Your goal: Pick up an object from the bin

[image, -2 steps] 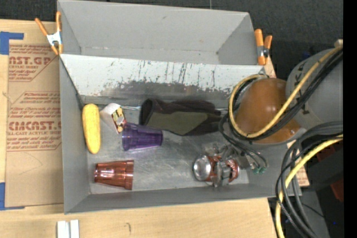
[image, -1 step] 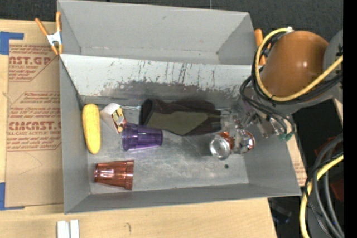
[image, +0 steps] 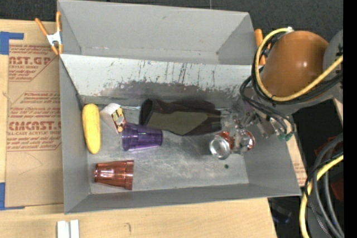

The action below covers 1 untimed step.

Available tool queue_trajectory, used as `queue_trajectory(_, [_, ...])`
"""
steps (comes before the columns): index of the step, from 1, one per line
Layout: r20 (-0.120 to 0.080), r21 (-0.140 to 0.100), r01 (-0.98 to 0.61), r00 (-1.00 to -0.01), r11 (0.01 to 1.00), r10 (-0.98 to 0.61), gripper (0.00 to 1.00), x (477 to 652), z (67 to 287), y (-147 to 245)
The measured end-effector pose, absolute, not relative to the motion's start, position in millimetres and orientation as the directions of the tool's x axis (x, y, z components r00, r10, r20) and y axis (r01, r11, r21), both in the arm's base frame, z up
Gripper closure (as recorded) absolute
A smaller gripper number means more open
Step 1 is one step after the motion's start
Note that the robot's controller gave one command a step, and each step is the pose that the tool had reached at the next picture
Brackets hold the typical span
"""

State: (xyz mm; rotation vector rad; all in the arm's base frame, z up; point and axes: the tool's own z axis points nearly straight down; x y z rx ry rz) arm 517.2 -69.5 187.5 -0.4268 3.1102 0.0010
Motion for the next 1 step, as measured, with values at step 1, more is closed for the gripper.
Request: queue_trajectory(1, [0.004, 0.003, -0.275, -0.961, 0.961, -0.275, 1.0, 524.8, 229.9, -78.8])
